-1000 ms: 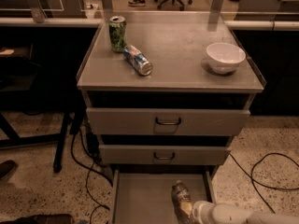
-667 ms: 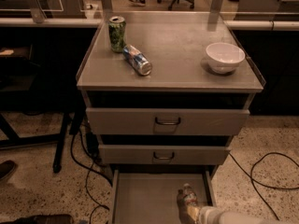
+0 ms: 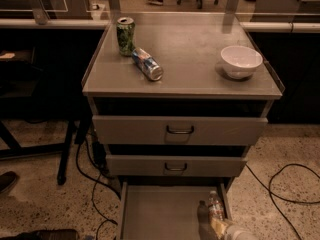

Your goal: Pick water bottle from bottom drawer and place on counter

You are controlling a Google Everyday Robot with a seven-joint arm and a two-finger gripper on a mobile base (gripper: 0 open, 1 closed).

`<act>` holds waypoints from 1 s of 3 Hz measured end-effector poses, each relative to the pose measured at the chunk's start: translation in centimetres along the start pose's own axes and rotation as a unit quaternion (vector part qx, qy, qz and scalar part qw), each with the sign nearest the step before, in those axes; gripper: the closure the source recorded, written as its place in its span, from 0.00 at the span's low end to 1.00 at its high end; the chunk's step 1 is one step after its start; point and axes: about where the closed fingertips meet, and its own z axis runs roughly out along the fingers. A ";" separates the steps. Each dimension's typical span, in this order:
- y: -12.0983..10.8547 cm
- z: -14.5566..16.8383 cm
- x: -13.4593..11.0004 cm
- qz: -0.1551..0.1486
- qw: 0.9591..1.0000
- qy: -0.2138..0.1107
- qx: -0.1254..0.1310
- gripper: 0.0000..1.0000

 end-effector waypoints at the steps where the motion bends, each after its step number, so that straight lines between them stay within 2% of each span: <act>1: 0.0 0.1 0.2 0.001 1.000 0.005 0.001 1.00; 3: 2.8 -2.9 -6.4 -0.029 0.999 -0.040 0.003 1.00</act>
Offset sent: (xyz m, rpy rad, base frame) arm 0.0373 0.0128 0.0854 -0.0653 -0.1113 0.0295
